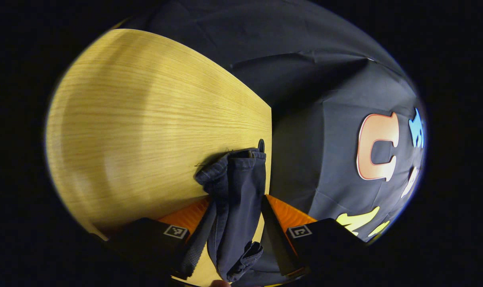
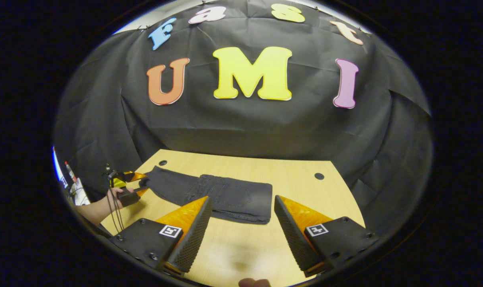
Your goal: Grasp the waist and the cuffs of the jeans and fold them to make the two legs overlap; first hold the waist and fold one-third of the jeans toward the cuffs, then hold the cuffs and fold the remaining one-third in the same direction to finish folding.
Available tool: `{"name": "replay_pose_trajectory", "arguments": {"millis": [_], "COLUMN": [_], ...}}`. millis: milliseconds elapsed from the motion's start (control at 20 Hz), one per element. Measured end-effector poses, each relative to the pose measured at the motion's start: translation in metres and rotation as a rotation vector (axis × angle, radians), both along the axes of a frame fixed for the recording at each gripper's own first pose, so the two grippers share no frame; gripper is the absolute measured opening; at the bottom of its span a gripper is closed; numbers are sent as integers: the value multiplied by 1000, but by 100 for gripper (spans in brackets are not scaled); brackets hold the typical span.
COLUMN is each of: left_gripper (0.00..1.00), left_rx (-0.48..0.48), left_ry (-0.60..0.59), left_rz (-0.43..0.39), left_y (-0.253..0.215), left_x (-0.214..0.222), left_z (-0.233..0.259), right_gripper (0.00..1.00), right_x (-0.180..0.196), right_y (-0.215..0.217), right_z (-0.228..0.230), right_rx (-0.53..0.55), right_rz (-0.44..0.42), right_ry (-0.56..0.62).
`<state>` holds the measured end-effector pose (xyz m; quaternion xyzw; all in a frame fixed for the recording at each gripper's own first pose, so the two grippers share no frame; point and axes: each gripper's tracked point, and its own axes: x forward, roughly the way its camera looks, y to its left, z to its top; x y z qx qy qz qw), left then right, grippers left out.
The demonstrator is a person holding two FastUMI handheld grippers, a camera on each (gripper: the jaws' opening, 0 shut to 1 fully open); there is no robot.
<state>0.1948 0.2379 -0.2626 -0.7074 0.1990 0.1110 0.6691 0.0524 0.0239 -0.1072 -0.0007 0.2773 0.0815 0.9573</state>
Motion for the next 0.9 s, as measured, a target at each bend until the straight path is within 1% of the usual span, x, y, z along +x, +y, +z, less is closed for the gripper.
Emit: {"name": "replay_pose_trajectory", "arguments": {"millis": [50,100,150,200,250,300,400,450,550,600,750,800,900], "left_gripper": [69,64,52,46,21,19,14,10,9,9,8,8,8], "left_rx": [2,-2,3,9,14,21,71,99,169,219,397,453,572], "left_ry": [12,19,38,48,56,56,40,12,-52,-75,-144,-178,-247], "left_rz": [-4,-7,-5,-10,-13,-19,-38,-45,-72,-94,-162,-186,-240], "left_y": [0,0,1,-2,-2,-4,-3,-4,-10,-14,-32,-42,-68], "left_x": [0,2,2,4,3,0,2,3,7,8,10,10,9], "left_z": [-3,-4,-6,-11,-11,-8,0,11,41,56,102,122,161], "right_gripper": [93,93,93,93,93,93,93,97,97,93,93,97,97], "right_x": [-2,-5,-8,-10,-13,-16,-18,-22,-22,-23,-29,-31,-37], "right_y": [-3,-6,-9,-12,-17,-22,-33,-40,-50,-55,-70,-75,-85], "right_z": [-1,-2,-3,-2,-1,0,2,4,10,11,21,25,30], "right_rx": [2,-2,-4,-5,-1,-1,-5,-4,5,10,22,27,33], "right_rz": [-6,-13,-19,-28,-38,-49,-74,-89,-119,-130,-142,-147,-156], "right_ry": [4,7,10,10,10,8,2,-4,-18,-23,-43,-54,-69]}}
